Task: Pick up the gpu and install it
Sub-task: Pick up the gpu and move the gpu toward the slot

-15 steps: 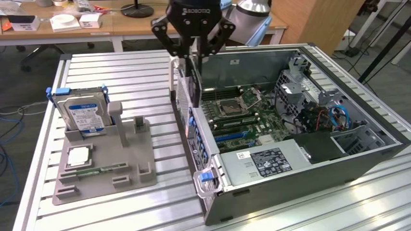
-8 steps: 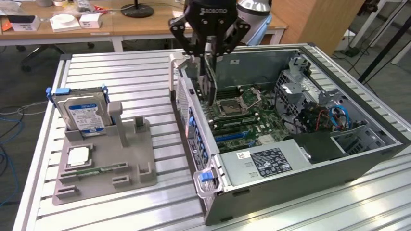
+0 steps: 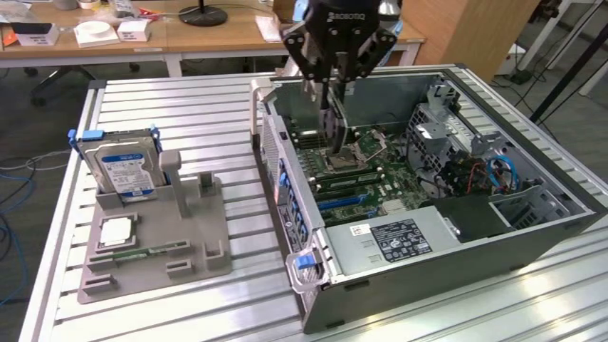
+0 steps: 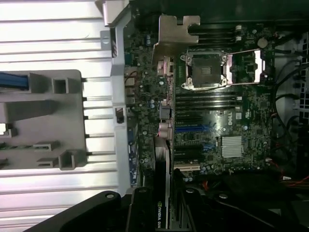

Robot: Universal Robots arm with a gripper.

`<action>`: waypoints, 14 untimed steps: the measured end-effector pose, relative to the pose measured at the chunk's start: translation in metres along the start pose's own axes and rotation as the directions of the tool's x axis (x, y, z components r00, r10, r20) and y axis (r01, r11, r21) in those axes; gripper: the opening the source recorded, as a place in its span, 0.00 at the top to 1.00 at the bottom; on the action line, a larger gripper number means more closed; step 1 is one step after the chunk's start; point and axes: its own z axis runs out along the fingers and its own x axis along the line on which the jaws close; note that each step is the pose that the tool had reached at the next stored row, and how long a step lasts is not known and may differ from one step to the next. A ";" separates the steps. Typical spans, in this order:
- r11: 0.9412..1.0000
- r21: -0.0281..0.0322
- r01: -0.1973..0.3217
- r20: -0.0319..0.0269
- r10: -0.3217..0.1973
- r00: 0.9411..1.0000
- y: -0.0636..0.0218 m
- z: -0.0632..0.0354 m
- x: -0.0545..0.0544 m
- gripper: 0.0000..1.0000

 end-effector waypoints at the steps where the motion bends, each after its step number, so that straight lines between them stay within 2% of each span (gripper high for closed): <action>1: 1.000 0.000 0.000 0.000 0.000 1.000 0.0003 0.0001 -0.004 0.74; 14: 1.000 0.000 0.000 -0.001 0.000 1.000 0.0040 0.0014 -0.060 0.74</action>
